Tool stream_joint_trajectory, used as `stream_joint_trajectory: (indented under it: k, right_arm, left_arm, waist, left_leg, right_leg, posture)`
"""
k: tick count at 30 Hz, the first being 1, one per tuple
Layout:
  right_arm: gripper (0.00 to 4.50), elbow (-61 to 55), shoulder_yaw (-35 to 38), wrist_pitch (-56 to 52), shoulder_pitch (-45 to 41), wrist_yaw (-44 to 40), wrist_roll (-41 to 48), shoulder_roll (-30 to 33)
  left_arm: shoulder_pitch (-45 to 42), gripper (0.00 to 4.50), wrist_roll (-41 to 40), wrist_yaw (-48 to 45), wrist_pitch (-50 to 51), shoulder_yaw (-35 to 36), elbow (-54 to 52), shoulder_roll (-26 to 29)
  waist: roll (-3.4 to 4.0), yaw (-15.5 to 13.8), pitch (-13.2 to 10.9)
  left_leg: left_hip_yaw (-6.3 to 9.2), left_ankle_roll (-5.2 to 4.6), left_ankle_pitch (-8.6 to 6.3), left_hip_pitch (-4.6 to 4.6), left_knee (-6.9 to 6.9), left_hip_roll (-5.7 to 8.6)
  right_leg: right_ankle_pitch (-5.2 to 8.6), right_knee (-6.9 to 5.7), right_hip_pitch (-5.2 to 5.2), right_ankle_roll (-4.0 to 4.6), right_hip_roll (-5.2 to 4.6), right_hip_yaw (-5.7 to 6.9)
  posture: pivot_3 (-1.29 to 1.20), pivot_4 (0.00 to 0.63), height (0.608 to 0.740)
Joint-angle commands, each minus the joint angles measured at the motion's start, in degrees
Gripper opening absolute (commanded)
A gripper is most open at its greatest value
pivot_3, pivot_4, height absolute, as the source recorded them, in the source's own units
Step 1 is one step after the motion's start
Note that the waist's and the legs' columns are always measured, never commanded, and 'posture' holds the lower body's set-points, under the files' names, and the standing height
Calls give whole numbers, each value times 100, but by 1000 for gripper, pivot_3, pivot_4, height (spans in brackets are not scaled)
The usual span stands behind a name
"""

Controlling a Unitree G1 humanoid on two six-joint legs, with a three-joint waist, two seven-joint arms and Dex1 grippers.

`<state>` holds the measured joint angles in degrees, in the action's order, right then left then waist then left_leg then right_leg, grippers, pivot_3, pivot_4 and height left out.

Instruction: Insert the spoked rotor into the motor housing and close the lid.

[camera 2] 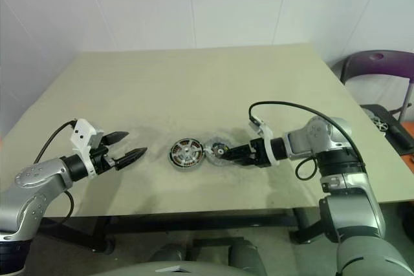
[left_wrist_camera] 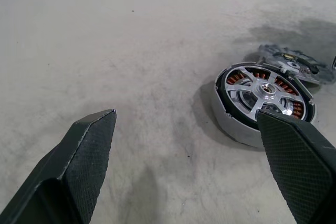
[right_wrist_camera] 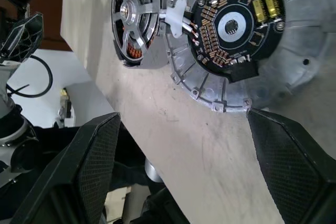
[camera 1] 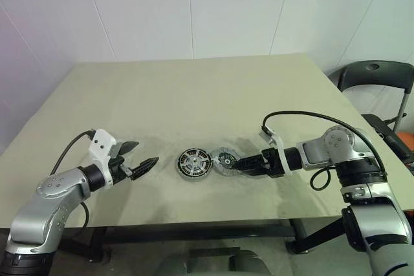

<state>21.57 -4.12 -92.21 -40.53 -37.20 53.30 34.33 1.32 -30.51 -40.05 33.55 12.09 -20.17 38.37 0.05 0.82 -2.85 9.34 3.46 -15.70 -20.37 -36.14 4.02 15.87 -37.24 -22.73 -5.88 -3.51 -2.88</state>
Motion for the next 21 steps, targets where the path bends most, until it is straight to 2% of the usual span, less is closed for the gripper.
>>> stream_joint_trajectory:
  k: [1,9,21]
  right_arm:
    - [4025,-39,151,-29,-21,283,332,-2]
    - [4025,28,291,-29,146,790,466,-242]
    - [4025,399,1691,-23,150,1766,-51,-1194]
  left_arm:
    - [-174,4499,3,-69,-41,61,9,88]
    - [-167,4499,51,-73,-60,45,-6,59]
    - [-256,4499,122,-94,-94,21,53,53]
  waist:
    - [0,2,0]
    - [-1,13,1]
    - [-2,25,2]
  left_leg:
    - [-1,0,0,0,0,0]
    - [-1,-1,0,1,1,-1]
    - [-2,-1,0,10,-4,-4]
  right_leg:
    - [0,0,0,0,0,0]
    - [-1,1,0,-1,0,-1]
    - [-2,-3,8,0,7,-2]
  posture:
    - [0,0,740]
    - [0,0,740]
    - [0,0,740]
